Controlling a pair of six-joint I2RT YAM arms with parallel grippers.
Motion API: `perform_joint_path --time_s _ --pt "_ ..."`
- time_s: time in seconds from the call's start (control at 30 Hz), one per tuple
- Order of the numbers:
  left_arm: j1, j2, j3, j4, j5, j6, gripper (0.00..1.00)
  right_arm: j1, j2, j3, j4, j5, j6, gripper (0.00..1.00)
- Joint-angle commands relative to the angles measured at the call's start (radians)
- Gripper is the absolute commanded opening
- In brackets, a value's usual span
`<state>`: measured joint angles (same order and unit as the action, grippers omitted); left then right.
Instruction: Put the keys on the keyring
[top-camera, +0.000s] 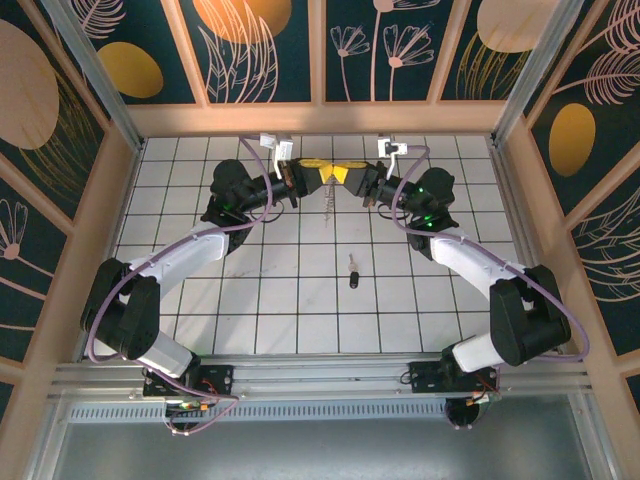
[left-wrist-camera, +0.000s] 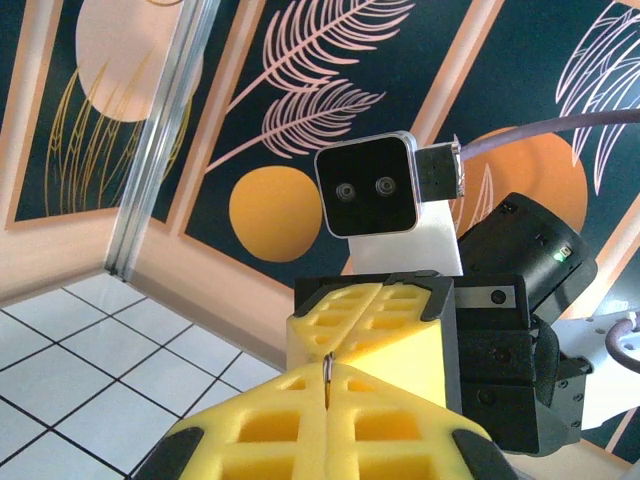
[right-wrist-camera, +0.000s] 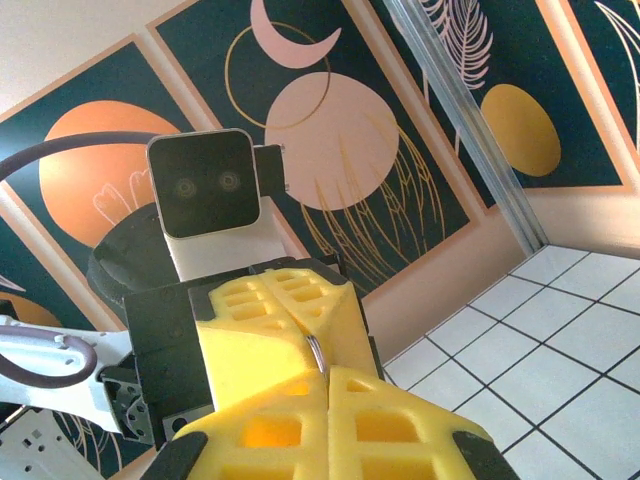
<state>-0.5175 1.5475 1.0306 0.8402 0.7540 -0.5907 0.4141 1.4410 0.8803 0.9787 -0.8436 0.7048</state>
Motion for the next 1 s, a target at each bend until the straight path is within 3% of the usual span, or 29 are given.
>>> perform_joint_path --time_s 0.0,0.67,0.87,0.97 --pt "-0.021 -0.007 0.003 -0.039 -0.001 0.038 0.00 0.029 -0.001 0.029 0.054 -0.030 -0.021 0.00" --pt "-0.021 -0.001 0.000 -0.045 -0.028 0.050 0.00 0.029 0.003 0.029 0.025 -0.004 -0.036 0.00" --pt "-0.021 0.006 0.014 -0.072 -0.039 0.059 0.00 -0.007 -0.036 0.006 -0.017 0.023 -0.040 0.34" --pt "-0.021 0.002 0.013 -0.091 -0.050 0.079 0.00 -0.039 -0.078 -0.026 -0.046 0.037 -0.043 0.42"
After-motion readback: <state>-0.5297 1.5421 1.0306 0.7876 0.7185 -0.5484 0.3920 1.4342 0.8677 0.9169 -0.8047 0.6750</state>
